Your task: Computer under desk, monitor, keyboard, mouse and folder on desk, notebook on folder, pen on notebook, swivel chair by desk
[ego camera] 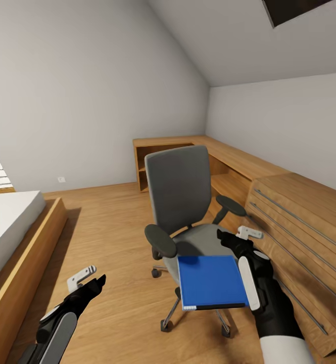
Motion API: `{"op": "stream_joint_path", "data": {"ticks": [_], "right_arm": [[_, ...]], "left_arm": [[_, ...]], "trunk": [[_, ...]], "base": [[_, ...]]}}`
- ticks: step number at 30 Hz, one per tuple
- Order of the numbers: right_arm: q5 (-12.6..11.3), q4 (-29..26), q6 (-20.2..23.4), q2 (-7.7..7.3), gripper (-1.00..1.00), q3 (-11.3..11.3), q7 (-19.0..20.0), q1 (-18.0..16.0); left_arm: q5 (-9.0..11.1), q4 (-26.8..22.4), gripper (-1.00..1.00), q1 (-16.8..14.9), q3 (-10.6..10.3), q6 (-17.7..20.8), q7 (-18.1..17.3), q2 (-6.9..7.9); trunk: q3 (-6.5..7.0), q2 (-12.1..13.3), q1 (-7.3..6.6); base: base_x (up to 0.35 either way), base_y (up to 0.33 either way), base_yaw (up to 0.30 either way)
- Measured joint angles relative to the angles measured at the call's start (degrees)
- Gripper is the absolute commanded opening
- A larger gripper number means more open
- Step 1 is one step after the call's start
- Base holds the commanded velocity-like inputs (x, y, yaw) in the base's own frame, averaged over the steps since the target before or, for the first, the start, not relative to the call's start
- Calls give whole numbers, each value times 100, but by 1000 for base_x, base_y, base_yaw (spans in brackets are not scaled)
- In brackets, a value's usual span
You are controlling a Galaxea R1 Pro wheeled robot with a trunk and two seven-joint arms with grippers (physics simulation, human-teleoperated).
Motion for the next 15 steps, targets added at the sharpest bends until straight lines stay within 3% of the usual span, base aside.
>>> {"op": "stream_joint_path", "data": {"ticks": [5,15], "right_arm": [[-7,5,-1,0,100,-6,1,1],[-15,14,-3,-6,100,-22,1,0]], "left_arm": [[-1,-1,100,0,0,0,0,0],[-4,-1,100,1,-7,3,-1,0]], "trunk": [[0,0,1],[0,-1,0]], "base": [[-148,243,-184],[-181,236,-20]]}}
